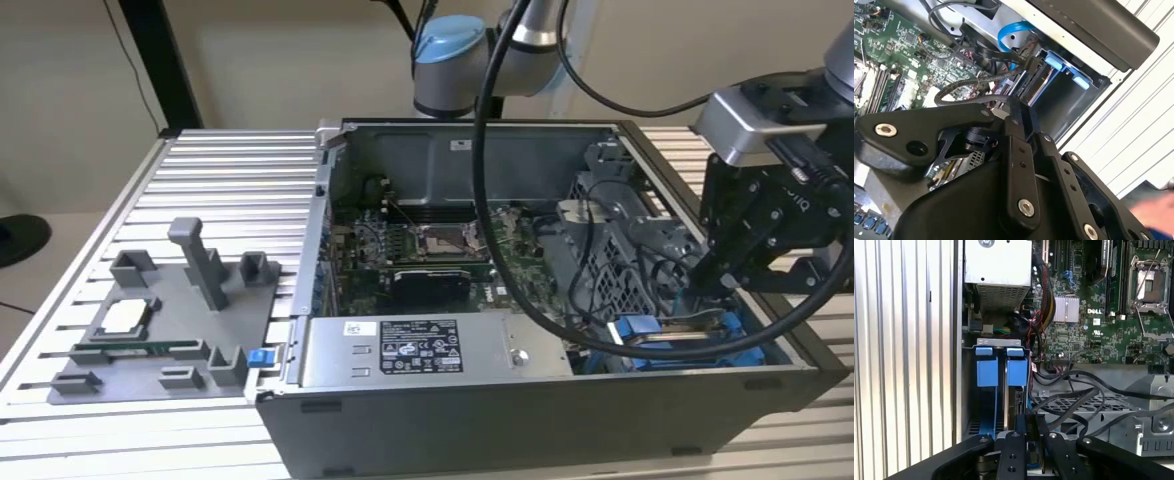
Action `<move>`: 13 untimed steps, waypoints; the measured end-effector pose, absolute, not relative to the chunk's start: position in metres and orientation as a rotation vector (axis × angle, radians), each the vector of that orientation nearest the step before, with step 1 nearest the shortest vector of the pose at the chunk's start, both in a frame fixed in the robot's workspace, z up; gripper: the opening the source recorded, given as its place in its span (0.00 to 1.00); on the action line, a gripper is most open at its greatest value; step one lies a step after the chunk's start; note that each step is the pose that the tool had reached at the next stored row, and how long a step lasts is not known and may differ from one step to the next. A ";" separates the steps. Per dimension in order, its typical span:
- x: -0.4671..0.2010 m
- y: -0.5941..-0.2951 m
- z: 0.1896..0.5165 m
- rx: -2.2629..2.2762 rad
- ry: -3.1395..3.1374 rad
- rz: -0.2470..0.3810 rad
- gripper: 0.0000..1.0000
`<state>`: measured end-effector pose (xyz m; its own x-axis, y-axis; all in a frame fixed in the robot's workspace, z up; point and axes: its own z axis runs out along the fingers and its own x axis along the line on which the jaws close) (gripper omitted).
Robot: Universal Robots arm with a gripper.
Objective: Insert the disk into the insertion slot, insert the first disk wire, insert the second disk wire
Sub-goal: 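Insert the first disk wire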
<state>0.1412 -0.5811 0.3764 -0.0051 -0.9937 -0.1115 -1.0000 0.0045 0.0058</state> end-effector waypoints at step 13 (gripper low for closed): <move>0.148 -0.582 0.369 -2.161 2.172 0.127 0.00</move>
